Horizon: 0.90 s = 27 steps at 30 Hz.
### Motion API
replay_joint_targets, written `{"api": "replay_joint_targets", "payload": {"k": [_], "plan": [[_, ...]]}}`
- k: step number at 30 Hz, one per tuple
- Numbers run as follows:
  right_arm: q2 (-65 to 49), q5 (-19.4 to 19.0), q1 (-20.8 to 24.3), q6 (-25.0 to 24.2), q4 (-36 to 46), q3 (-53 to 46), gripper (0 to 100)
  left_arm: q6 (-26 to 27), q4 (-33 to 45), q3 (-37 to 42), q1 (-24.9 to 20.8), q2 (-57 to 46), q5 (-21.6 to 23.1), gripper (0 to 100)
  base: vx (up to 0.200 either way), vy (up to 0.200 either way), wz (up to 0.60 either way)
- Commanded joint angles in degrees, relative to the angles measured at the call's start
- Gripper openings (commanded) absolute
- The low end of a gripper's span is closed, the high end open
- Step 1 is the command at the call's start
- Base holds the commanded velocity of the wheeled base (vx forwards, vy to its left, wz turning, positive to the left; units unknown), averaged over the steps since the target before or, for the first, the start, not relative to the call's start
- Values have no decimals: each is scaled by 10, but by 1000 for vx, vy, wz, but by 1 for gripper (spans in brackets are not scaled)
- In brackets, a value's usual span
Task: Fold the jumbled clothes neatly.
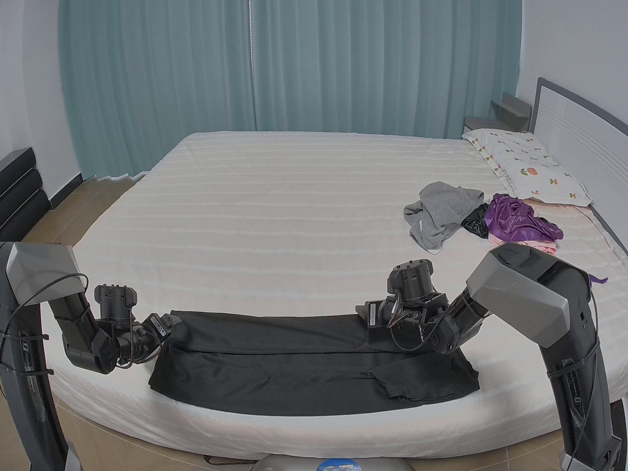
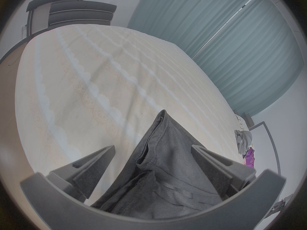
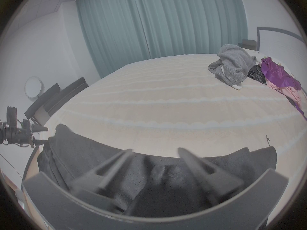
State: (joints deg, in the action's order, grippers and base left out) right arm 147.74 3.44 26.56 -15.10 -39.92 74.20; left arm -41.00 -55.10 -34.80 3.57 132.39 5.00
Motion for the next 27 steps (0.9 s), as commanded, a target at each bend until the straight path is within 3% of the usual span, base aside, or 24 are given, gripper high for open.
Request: {"api": "replay_joint_targets", "payload": {"k": [1, 10, 15, 23, 24, 27], "plan": [[-20, 0, -4, -56, -15, -3, 100, 0, 0, 0, 0, 1, 0, 100, 0, 0, 0], [-73, -15, -78, -128, -11, -56, 100, -3, 0, 0, 0, 0, 0, 100, 0, 0, 0], [-68, -16, -107, -135, -10, -76, 100, -3, -1, 1, 0, 0, 0, 100, 0, 0, 0], [-31, -24, -115, -155, -3, -75, 100, -2, -1, 1, 0, 0, 0, 100, 0, 0, 0], [-26, -24, -115, -155, -2, -73, 0, -2, 0, 1, 0, 0, 0, 100, 0, 0, 0], [-18, -24, -115, -155, 8, -71, 0, -2, 0, 1, 0, 0, 0, 100, 0, 0, 0]]}}
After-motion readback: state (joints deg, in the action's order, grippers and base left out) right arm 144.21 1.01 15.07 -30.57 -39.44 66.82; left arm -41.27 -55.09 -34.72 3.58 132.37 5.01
